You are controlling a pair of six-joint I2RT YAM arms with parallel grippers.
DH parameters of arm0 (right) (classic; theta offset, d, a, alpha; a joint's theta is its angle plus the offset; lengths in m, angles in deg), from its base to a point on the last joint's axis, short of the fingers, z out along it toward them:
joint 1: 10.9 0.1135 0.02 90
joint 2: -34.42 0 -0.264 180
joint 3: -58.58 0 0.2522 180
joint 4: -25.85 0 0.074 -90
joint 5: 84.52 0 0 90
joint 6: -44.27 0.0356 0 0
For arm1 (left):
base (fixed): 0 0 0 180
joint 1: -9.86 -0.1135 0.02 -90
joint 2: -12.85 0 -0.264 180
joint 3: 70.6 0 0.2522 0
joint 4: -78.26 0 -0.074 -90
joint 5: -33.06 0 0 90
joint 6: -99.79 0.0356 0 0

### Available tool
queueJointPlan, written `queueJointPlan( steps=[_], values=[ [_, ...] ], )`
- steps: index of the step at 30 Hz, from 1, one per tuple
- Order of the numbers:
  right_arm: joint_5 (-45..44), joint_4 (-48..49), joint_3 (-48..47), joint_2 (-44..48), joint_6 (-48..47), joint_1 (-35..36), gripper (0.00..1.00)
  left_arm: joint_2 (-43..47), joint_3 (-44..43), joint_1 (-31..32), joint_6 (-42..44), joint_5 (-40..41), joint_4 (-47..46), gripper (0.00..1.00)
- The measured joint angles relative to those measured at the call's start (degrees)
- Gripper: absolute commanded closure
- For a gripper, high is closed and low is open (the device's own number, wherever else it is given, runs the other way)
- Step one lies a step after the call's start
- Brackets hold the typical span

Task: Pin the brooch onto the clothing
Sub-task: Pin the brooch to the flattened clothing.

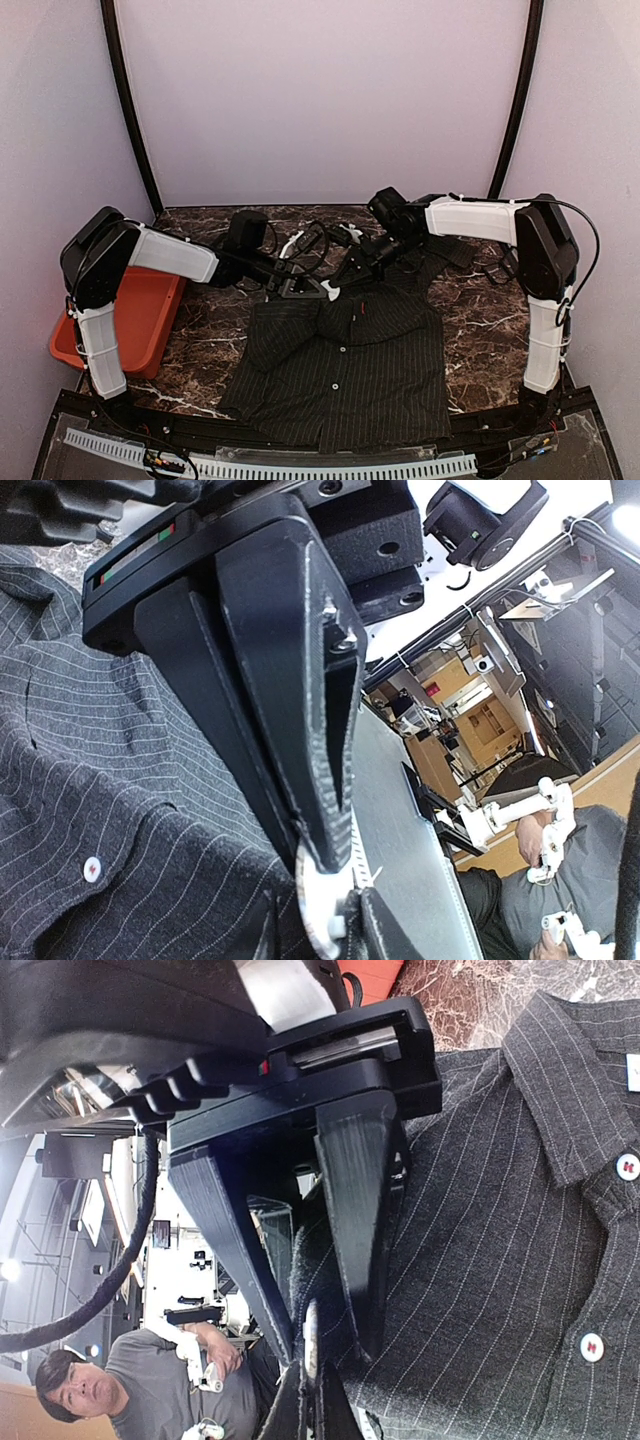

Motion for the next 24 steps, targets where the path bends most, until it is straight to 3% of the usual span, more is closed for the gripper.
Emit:
queueJointPlan(
  steps=[12,24],
  values=[
    [0.28,0.35,0.22,0.00,0.13,-0.37,1.00,-0.74,0.00,0.11,-4.28,-0.33,-4.50,0.92],
    [0.26,0.79,0.61,0.17,-0.28,-0.44,1.00,-2.73,1.70,0.11,-14.75,-1.36,-15.56,0.91]
  ],
)
